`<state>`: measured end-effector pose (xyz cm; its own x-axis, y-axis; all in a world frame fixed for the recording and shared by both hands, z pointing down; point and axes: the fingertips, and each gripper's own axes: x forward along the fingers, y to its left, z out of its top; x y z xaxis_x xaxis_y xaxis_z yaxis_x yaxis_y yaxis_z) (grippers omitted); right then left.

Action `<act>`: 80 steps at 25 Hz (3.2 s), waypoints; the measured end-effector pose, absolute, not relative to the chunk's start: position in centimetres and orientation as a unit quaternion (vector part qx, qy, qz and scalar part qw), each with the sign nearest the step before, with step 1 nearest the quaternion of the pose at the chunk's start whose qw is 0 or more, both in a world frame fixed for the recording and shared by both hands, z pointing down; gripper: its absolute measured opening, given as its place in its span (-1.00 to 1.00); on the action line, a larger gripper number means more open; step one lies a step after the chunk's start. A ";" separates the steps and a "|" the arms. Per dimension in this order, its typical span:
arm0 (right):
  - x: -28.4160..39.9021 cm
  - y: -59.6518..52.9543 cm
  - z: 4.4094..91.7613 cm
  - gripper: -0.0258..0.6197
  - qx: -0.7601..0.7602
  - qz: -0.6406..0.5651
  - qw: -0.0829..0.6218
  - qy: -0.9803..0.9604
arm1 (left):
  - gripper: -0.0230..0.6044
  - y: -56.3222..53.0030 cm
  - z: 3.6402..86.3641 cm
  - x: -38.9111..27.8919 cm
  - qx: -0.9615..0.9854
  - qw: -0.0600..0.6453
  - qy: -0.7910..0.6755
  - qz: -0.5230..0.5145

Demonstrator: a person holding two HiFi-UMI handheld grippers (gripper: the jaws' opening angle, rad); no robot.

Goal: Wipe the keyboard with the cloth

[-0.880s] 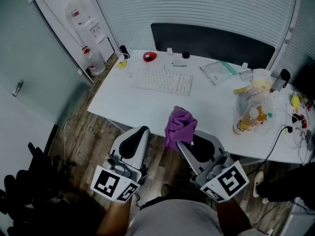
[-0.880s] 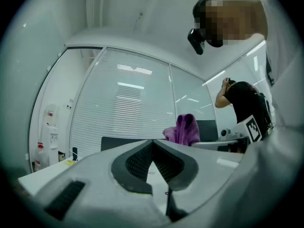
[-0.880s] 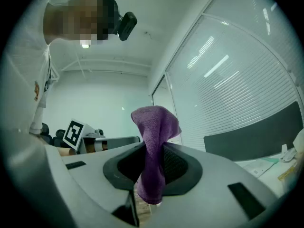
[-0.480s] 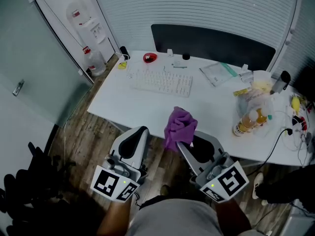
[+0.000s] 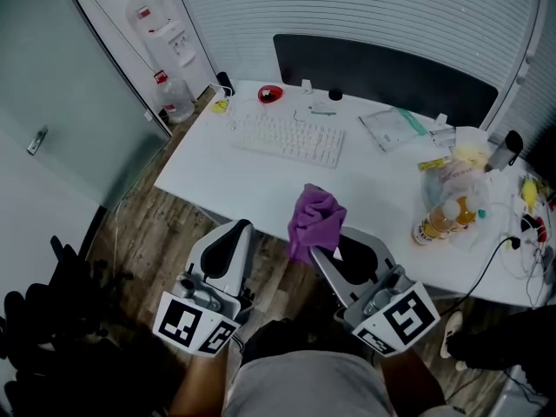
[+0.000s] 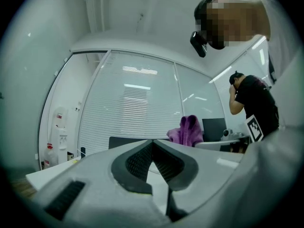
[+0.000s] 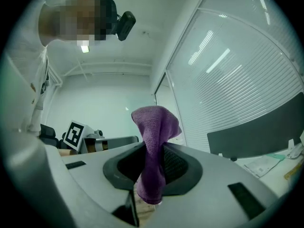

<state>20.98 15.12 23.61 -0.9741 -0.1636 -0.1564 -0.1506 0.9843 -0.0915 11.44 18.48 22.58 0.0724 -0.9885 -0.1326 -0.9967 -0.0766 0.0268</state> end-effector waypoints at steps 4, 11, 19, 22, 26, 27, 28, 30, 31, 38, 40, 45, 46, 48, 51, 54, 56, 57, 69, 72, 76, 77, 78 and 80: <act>20.5 14.7 23.7 -0.66 -0.070 -0.042 0.080 0.993 | -0.88 18.2 22.6 10.7 -0.723 0.034 0.688 0.058; 17.9 12.8 23.7 -0.66 -0.069 -0.037 0.079 0.994 | -0.88 16.3 22.7 7.9 -0.722 0.038 0.688 0.061; 11.6 9.5 24.1 -0.66 -0.085 -0.030 0.065 0.994 | -0.88 12.8 23.2 1.2 -0.730 0.036 0.679 0.069; 8.8 8.2 24.4 -0.66 -0.097 -0.032 0.056 0.993 | -0.88 11.5 23.5 -1.9 -0.735 0.030 0.674 0.072; 5.3 6.8 25.1 -0.66 -0.111 -0.037 0.040 0.992 | -0.88 9.8 23.9 -6.0 -0.741 0.018 0.667 0.074; 4.5 6.4 25.3 -0.66 -0.115 -0.038 0.037 0.992 | -0.88 9.4 24.0 -7.0 -0.743 0.017 0.665 0.074; 3.7 6.1 25.4 -0.66 -0.119 -0.039 0.035 0.991 | -0.88 9.0 24.1 -7.8 -0.746 0.017 0.662 0.074; 2.2 5.4 25.7 -0.66 -0.129 -0.041 0.031 0.990 | -0.88 8.2 24.4 -9.5 -0.750 0.015 0.657 0.074; 1.5 5.1 25.9 -0.66 -0.134 -0.043 0.029 0.990 | -0.88 7.9 24.5 -10.4 -0.753 0.013 0.654 0.074; -2.5 2.9 26.9 -0.66 -0.168 -0.050 0.018 0.984 | -0.88 5.5 25.8 -15.5 -0.768 0.000 0.637 0.066; -3.4 2.5 26.9 -0.66 -0.175 -0.051 0.014 0.983 | -0.88 4.9 26.0 -16.5 -0.772 -0.003 0.633 0.063; -4.9 1.4 27.2 -0.66 -0.183 -0.053 0.002 0.982 | -0.88 3.2 27.0 -18.1 -0.776 -0.022 0.627 0.061; -5.1 1.2 27.3 -0.66 -0.184 -0.054 0.001 0.981 | -0.88 2.8 27.3 -18.4 -0.777 -0.028 0.626 0.060; -5.6 0.6 27.4 -0.66 -0.185 -0.055 -0.002 0.981 | -0.88 2.0 27.9 -18.8 -0.776 -0.042 0.627 0.058; -6.2 -0.3 27.5 -0.66 -0.183 -0.060 -0.006 0.981 | -0.88 0.7 28.9 -19.4 -0.772 -0.065 0.630 0.055; -6.4 -1.5 27.9 -0.66 -0.182 -0.069 -0.009 0.981 | -0.88 -0.7 30.3 -19.7 -0.767 -0.088 0.634 0.048; -6.5 -2.6 28.3 -0.66 -0.181 -0.077 -0.011 0.980 | -0.88 -1.8 31.2 -20.0 -0.762 -0.102 0.638 0.042; -6.6 -3.2 28.5 -0.66 -0.181 -0.082 -0.011 0.980 | -0.88 -2.4 31.7 -20.1 -0.759 -0.108 0.640 0.038; -8.9 -9.1 32.2 -0.66 -0.190 -0.170 -0.045 0.966 | -0.87 -7.0 37.8 -22.3 -0.723 -0.214 0.656 -0.024; -10.0 -9.9 33.0 -0.66 -0.191 -0.184 -0.057 0.963 | -0.87 -7.7 39.7 -22.7 -0.721 -0.246 0.646 -0.049; -11.4 -10.6 34.1 -0.66 -0.197 -0.196 -0.072 0.958 | -0.87 -8.8 41.5 -23.6 -0.722 -0.276 0.630 -0.073; -11.8 -10.8 34.5 -0.66 -0.200 -0.199 -0.077 0.956 | -0.87 -9.1 41.9 -23.8 -0.723 -0.282 0.626 -0.078; -12.2 -10.9 34.8 -0.66 -0.203 -0.202 -0.082 0.955 | -0.87 -9.4 42.4 -23.9 -0.724 -0.288 0.621 -0.085; -13.2 -11.1 35.5 -0.66 -0.210 -0.206 -0.093 0.951 | -0.87 -9.9 43.3 -24.3 -0.728 -0.299 0.609 -0.101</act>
<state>-13.19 -11.13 35.47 -0.8940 -0.3619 0.2643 -0.4389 0.8264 -0.3527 -24.30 -9.92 43.35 0.2382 -0.8253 0.5120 -0.9466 -0.0794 0.3124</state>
